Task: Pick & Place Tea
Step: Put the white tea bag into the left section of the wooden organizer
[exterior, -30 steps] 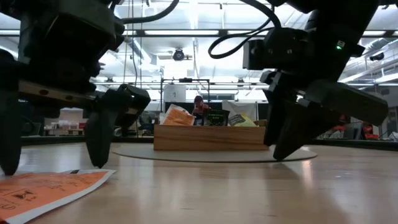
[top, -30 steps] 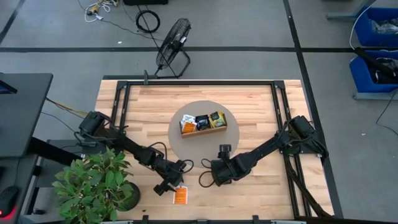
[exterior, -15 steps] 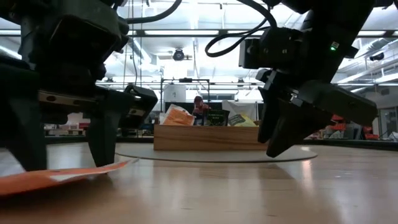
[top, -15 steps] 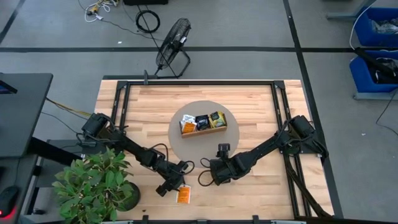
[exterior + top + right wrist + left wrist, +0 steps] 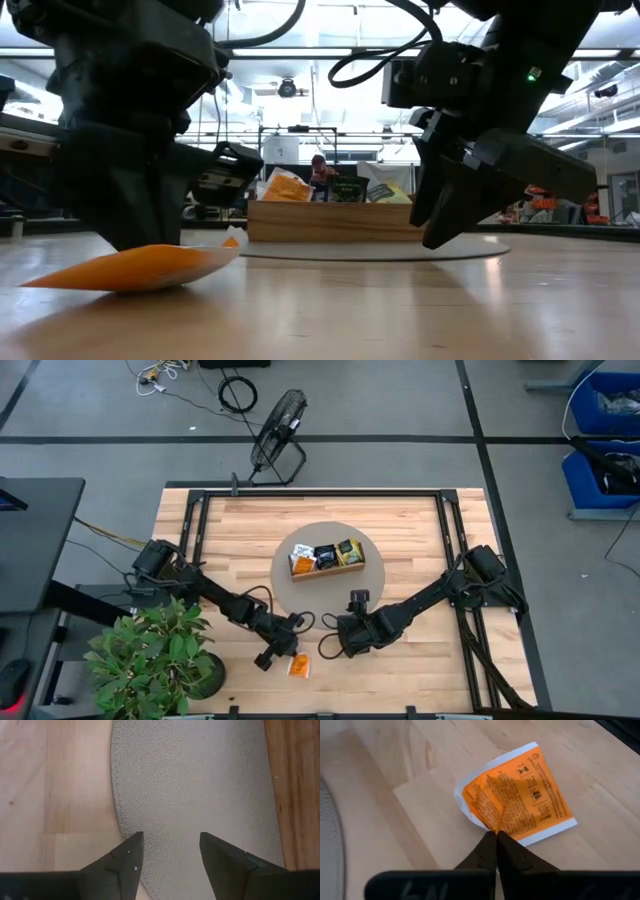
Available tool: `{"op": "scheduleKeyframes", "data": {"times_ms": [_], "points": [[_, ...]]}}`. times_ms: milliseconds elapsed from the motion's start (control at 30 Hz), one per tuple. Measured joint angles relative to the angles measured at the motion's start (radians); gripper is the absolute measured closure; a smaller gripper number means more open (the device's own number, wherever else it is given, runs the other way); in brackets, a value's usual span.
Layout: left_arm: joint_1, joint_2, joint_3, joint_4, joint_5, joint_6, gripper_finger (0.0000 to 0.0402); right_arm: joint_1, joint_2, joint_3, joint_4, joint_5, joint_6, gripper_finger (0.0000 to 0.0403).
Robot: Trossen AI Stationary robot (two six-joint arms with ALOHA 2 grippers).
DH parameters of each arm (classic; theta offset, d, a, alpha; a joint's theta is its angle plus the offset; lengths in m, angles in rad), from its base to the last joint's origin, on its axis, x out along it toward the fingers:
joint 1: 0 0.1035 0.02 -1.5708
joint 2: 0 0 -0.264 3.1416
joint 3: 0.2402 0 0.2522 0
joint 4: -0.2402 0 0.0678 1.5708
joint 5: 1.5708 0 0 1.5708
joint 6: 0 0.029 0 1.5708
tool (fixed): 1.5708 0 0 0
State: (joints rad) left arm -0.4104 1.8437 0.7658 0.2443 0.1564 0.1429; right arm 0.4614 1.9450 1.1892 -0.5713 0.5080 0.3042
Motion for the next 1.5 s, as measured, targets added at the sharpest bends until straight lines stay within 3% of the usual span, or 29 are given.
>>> {"op": "scheduleKeyframes", "data": {"times_ms": [167, 500, 767, 867, 1033, 1267, 1367, 1500], "points": [[0.001, -0.01, -0.001, -0.004, -0.02, 0.0, 0.0396, 0.0, 0.0, 0.0, 0.0, 0.001, -0.008, 0.02], [-0.004, -0.138, -0.007, -0.159, -0.243, 0.002, 0.0398, 0.0, 0.0, 0.0, -0.02, 0.012, -0.008, 0.02], [-0.009, -0.205, -0.004, -0.181, -0.306, 0.011, 0.0398, 0.004, -0.058, -0.001, -0.024, 0.064, -0.002, 0.02], [-0.016, -0.222, -0.003, -0.188, -0.431, 0.013, 0.0398, 0.005, -0.092, -0.001, -0.02, 0.109, 0.001, 0.02], [-0.025, -0.236, -0.003, -0.198, -0.756, 0.039, 0.0399, 0.003, -0.14, -0.001, 0.042, 0.198, -0.01, 0.02], [-0.055, -0.236, 0.001, -0.191, -1.089, 0.206, 0.0399, -0.02, -0.181, -0.001, 0.204, 0.296, -0.084, 0.02], [-0.067, -0.236, 0.001, -0.19, -1.185, 0.275, 0.0399, -0.037, -0.188, -0.001, 0.271, 0.289, -0.135, 0.02], [-0.072, -0.236, 0.001, -0.187, -1.222, 0.325, 0.0399, -0.066, -0.192, 0.0, 0.358, 0.285, -0.19, 0.02]]}}
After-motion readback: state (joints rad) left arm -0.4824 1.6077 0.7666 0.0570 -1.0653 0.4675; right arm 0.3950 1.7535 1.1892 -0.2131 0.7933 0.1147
